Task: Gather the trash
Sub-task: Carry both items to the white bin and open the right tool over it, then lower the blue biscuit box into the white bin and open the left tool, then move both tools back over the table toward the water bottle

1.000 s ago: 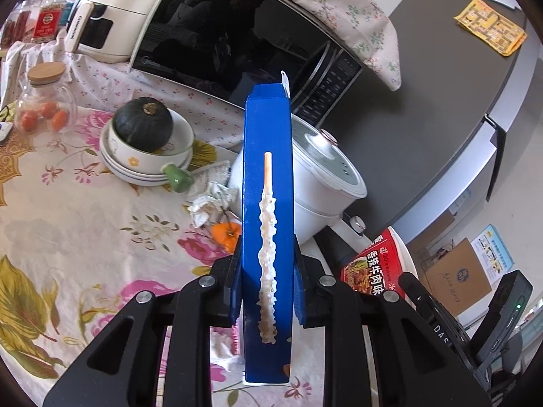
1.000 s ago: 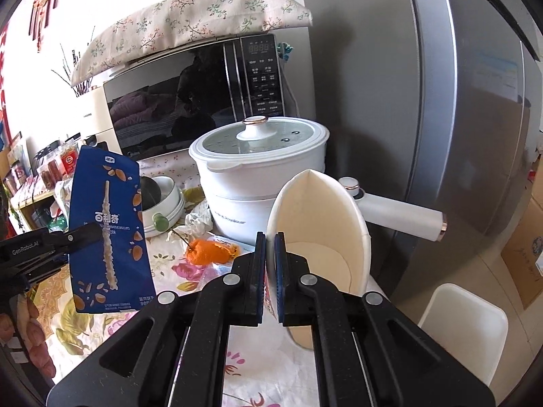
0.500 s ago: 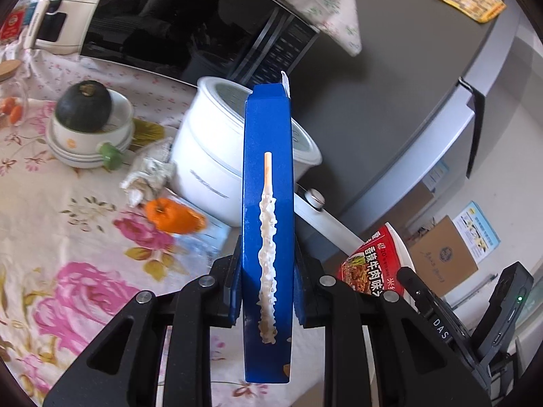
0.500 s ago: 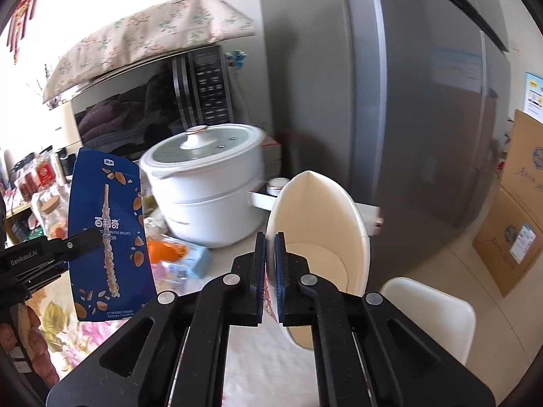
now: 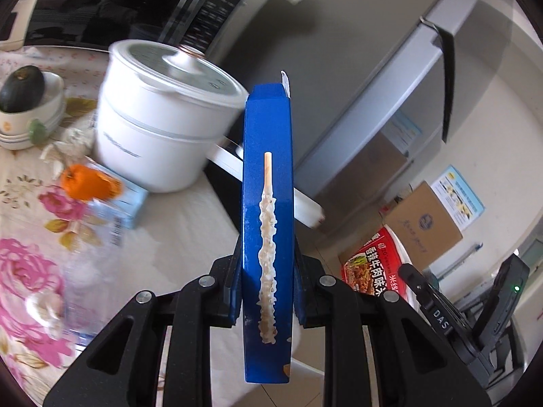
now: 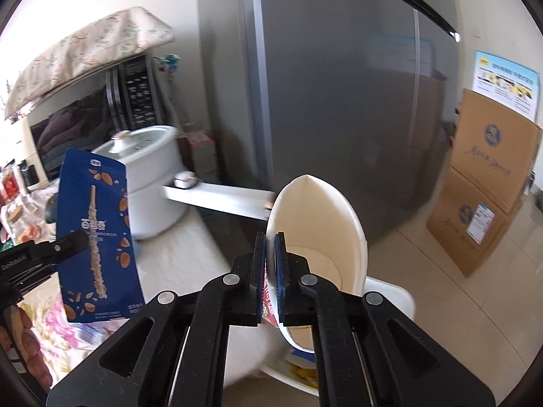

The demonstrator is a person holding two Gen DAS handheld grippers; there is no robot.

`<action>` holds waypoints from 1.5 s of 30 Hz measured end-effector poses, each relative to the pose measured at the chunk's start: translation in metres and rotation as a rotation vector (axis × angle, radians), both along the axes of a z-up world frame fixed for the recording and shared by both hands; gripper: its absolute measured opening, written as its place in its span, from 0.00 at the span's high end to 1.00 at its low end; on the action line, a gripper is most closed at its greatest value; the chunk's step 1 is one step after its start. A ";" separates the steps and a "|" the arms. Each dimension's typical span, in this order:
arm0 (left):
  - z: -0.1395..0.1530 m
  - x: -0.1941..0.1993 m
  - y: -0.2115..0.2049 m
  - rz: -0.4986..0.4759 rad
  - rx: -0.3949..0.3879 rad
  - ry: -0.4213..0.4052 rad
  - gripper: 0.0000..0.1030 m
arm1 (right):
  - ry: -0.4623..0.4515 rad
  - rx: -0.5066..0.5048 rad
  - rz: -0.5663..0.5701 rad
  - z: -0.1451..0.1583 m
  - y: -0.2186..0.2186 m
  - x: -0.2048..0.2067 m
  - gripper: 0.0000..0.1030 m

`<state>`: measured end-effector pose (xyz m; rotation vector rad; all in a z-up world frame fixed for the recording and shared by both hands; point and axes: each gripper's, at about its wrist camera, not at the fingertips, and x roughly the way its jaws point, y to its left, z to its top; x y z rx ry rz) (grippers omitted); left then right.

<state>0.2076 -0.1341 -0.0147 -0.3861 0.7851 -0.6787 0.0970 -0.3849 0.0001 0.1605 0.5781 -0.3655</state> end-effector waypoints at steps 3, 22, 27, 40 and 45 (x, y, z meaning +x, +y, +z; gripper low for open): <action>-0.002 -0.004 -0.016 -0.026 0.011 0.000 0.77 | 0.025 0.012 -0.049 -0.008 -0.024 -0.007 0.95; -0.030 -0.039 -0.135 -0.211 0.075 0.027 0.77 | 0.051 0.118 -0.398 -0.022 -0.117 -0.042 0.27; -0.046 -0.037 -0.161 -0.226 0.088 0.073 0.77 | 0.016 0.119 -0.541 -0.019 -0.136 -0.062 0.10; -0.049 -0.038 -0.208 -0.259 0.129 0.095 0.54 | 0.010 0.080 -0.612 -0.016 -0.141 -0.076 0.07; -0.037 -0.039 -0.196 -0.215 0.151 0.056 0.45 | 0.028 0.035 -0.593 -0.015 -0.133 -0.072 0.07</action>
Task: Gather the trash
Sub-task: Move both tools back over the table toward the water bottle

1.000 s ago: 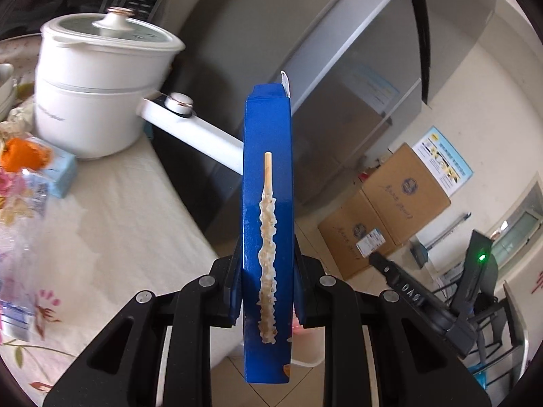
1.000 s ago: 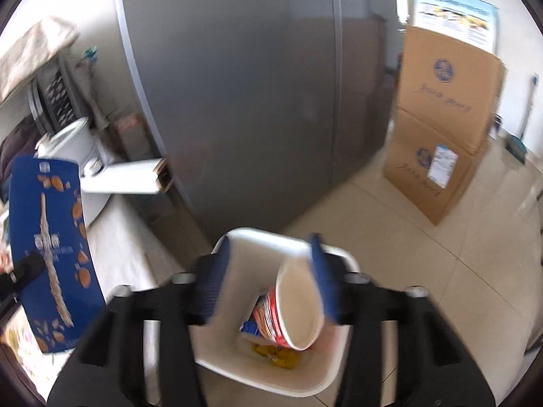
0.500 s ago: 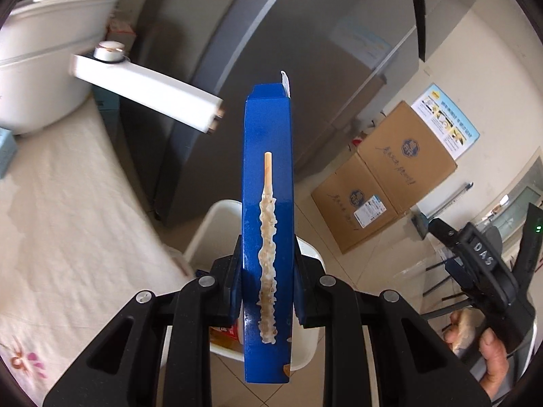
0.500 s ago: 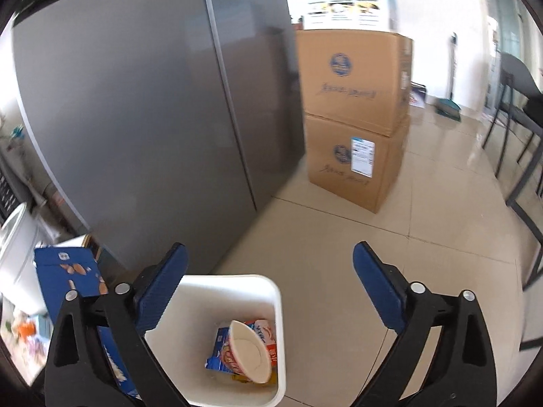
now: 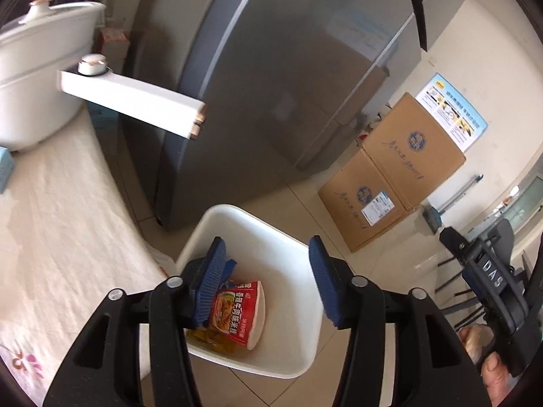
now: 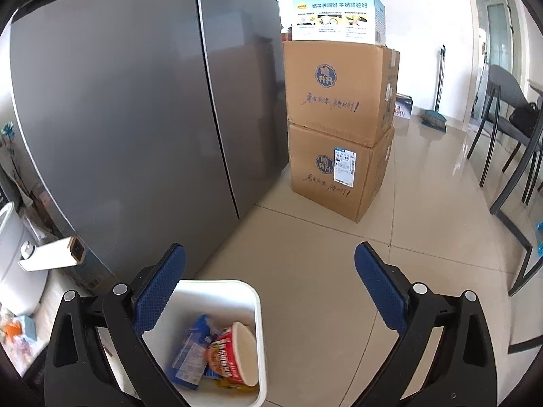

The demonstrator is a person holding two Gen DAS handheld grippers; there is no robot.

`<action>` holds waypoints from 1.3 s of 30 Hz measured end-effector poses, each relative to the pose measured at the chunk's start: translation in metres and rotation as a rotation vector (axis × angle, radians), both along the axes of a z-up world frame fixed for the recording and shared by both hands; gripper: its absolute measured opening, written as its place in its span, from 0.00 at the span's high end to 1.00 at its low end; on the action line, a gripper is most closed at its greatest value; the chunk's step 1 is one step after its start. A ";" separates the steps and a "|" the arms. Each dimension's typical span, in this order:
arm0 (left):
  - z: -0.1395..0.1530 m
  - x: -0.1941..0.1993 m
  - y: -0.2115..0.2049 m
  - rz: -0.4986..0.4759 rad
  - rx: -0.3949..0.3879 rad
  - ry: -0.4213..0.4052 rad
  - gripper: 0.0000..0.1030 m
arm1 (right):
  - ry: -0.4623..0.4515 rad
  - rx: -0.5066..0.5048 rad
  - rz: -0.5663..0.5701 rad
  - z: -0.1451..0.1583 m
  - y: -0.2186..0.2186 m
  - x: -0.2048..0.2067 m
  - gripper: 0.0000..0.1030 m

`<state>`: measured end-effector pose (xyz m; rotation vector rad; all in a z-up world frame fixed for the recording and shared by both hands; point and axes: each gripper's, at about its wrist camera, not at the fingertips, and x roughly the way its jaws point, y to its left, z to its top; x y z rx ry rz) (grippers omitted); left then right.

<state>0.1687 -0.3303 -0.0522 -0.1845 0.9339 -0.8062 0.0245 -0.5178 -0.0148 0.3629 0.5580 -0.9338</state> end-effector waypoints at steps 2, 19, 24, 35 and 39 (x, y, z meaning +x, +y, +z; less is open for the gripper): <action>0.005 0.002 0.010 0.024 -0.005 -0.010 0.43 | 0.009 -0.019 0.011 0.001 0.006 0.002 0.07; 0.018 0.022 0.096 0.163 0.056 -0.069 0.36 | 0.084 -0.140 0.245 0.000 0.103 0.056 0.07; 0.016 0.033 0.121 0.204 0.054 -0.053 0.36 | 0.096 -0.154 0.303 -0.001 0.131 0.073 0.07; 0.013 0.047 0.172 0.281 0.076 -0.035 0.35 | 0.080 -0.145 0.387 0.001 0.172 0.099 0.07; 0.014 0.051 0.189 0.308 0.082 -0.039 0.35 | 0.079 -0.142 0.425 -0.001 0.189 0.110 0.07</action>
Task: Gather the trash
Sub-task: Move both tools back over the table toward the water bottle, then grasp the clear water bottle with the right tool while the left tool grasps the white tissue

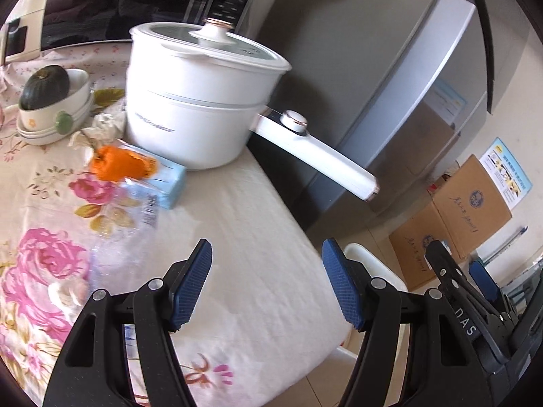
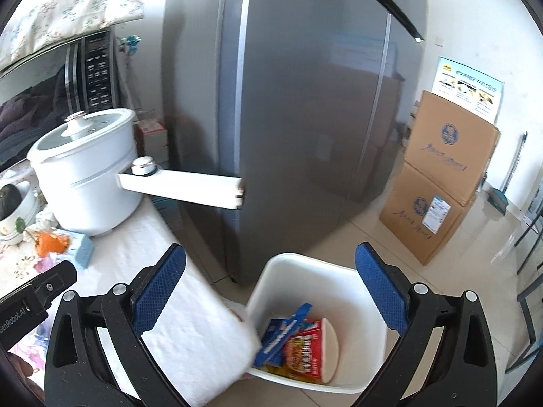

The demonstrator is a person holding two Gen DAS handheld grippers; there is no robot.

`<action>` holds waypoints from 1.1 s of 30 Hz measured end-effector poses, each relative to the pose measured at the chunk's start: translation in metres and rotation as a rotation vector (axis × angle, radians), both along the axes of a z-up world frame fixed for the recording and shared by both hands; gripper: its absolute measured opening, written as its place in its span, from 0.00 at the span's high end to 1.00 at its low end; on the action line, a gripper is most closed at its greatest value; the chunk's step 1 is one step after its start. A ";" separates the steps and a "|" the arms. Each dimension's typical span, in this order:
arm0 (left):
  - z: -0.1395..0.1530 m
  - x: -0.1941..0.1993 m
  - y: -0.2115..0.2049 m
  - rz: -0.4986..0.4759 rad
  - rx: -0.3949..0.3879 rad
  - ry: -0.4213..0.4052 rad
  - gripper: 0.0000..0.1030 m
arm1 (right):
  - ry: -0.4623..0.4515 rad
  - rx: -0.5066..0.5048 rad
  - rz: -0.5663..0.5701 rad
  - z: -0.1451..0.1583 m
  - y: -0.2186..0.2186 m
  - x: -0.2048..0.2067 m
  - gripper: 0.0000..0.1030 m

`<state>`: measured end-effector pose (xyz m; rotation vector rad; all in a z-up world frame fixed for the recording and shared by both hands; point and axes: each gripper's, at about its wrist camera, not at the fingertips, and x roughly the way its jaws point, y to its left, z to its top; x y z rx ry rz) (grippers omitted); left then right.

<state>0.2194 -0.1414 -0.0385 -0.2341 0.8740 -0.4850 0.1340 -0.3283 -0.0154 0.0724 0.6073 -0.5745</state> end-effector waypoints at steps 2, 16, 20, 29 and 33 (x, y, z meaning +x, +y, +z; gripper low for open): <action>-0.001 0.003 0.011 0.019 0.003 0.004 0.36 | -0.002 -0.001 0.017 0.000 0.009 0.005 0.07; -0.007 0.020 0.088 0.137 0.012 0.038 0.36 | 0.017 0.025 0.130 -0.006 0.065 0.037 0.07; -0.008 0.024 0.110 0.175 0.017 0.045 0.35 | 0.029 0.030 0.169 -0.010 0.086 0.048 0.07; -0.018 0.034 0.165 0.267 0.020 0.105 0.36 | 0.060 0.051 0.249 -0.020 0.124 0.072 0.07; -0.020 0.036 0.183 0.295 0.021 0.120 0.35 | 0.072 0.060 0.283 -0.023 0.143 0.081 0.07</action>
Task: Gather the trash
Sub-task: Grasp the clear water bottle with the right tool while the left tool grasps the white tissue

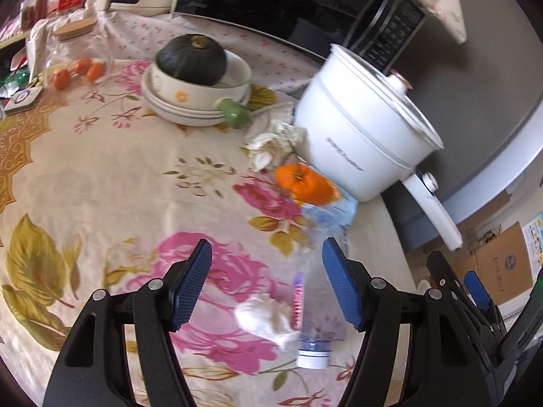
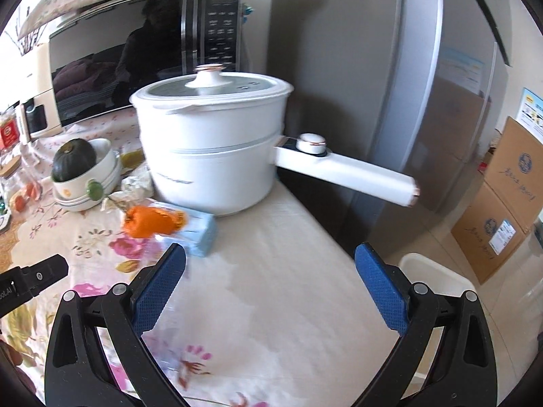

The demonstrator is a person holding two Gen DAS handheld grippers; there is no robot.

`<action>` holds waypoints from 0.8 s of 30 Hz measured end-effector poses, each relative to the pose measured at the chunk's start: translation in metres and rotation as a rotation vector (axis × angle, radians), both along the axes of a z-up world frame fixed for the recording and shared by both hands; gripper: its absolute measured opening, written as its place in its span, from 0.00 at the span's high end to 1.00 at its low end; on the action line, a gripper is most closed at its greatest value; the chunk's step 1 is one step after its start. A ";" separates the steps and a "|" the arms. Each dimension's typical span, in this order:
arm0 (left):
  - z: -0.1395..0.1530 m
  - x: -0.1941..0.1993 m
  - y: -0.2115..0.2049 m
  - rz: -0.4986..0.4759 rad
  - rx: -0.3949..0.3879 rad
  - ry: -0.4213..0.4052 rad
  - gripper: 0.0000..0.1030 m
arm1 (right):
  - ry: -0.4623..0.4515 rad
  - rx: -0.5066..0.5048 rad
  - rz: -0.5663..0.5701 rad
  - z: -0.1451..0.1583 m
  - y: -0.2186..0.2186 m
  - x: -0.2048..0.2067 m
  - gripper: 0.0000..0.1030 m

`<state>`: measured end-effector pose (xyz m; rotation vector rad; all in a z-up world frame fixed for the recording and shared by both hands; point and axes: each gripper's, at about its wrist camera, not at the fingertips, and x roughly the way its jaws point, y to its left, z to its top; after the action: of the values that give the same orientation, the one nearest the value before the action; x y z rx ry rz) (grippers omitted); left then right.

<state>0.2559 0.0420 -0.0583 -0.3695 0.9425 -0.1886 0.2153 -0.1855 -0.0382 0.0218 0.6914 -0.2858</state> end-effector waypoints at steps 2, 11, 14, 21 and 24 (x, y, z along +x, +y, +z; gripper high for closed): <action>-0.001 0.001 0.011 0.018 0.001 0.003 0.35 | 0.034 0.008 0.025 -0.005 0.010 0.007 0.07; 0.002 0.008 0.052 0.096 -0.036 0.012 0.36 | 0.200 0.102 0.144 -0.035 0.047 0.034 0.07; 0.000 0.008 0.062 0.110 -0.035 0.019 0.36 | 0.248 0.136 0.165 -0.047 0.055 0.043 0.07; -0.006 0.011 0.078 0.128 -0.030 0.049 0.35 | 0.344 0.267 0.186 -0.075 0.063 0.063 0.07; -0.010 0.013 0.077 0.121 -0.028 0.088 0.36 | 0.361 0.302 0.179 -0.082 0.059 0.065 0.28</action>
<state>0.2692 0.1193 -0.0687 -0.4627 1.0018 -0.0757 0.2805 -0.1263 -0.1203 0.1989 1.0837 -0.0084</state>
